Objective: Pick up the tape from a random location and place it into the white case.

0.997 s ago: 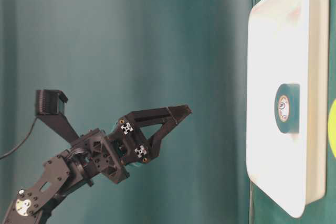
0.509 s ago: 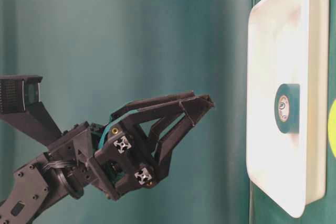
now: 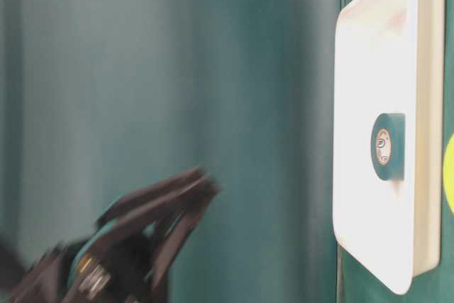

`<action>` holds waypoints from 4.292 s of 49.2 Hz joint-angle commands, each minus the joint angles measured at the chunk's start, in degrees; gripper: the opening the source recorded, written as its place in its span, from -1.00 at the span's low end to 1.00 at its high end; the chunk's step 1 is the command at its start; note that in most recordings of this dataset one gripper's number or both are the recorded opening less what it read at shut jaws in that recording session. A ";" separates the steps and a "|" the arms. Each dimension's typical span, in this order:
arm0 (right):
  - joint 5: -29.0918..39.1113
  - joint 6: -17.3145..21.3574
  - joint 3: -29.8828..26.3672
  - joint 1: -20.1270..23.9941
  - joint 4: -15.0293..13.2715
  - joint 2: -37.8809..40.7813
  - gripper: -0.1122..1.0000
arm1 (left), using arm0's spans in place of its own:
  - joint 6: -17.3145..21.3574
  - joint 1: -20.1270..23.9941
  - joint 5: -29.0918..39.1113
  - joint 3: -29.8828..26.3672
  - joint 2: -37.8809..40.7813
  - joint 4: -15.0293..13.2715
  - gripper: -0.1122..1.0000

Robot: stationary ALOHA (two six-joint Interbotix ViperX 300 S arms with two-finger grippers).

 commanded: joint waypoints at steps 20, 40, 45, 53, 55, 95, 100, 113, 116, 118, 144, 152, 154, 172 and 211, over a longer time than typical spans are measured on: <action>-0.18 0.00 -1.41 0.00 0.09 0.09 0.83 | -0.18 0.18 -4.83 13.18 -23.73 -0.44 0.92; 0.35 0.00 -1.23 0.00 0.09 0.18 0.83 | -1.58 0.09 -4.39 22.50 -38.14 -0.53 0.92; 0.44 0.00 -1.14 0.00 0.09 0.18 0.83 | -3.34 0.09 -4.57 25.84 -41.13 -0.53 0.92; 0.44 0.00 -0.70 0.00 0.09 0.26 0.83 | -4.66 0.09 -6.15 31.11 -45.00 -0.53 0.92; 0.44 0.00 -0.53 0.00 0.09 0.26 0.83 | -4.83 0.09 -7.03 32.43 -45.79 -0.53 0.92; 0.44 0.26 0.53 0.00 0.18 0.35 0.83 | -5.01 0.18 -10.37 37.09 -47.81 -0.53 0.85; 0.53 0.26 0.53 0.18 0.18 0.35 0.83 | -5.01 0.09 -10.37 37.09 -47.81 -0.53 0.85; 0.79 0.26 0.44 1.23 0.26 0.26 0.83 | -5.01 0.18 -10.37 37.09 -47.81 -0.53 0.85; 0.79 0.35 0.44 1.58 0.26 0.35 0.83 | -5.01 0.18 -10.37 37.09 -47.81 -0.53 0.85; 0.79 0.35 0.44 1.58 0.26 0.26 0.83 | -5.01 0.18 -10.37 37.00 -47.81 -0.53 0.85; -2.02 0.26 -3.43 1.58 0.26 8.09 0.83 | -5.10 0.09 -11.51 37.09 -47.64 -0.53 0.85; -2.55 0.26 -7.47 1.76 0.18 14.15 0.83 | -5.10 0.18 -11.43 37.18 -47.55 -0.53 0.85; -2.64 0.26 -8.44 1.93 0.18 15.56 0.83 | -5.10 0.18 -11.43 37.18 -47.55 -0.53 0.85; -3.96 0.26 -18.11 2.20 0.18 27.69 0.83 | -5.10 0.18 -11.43 37.18 -47.46 -0.53 0.85; -2.90 0.26 -32.43 2.20 0.18 41.66 0.83 | -5.19 0.18 -11.25 37.27 -47.46 -0.53 0.85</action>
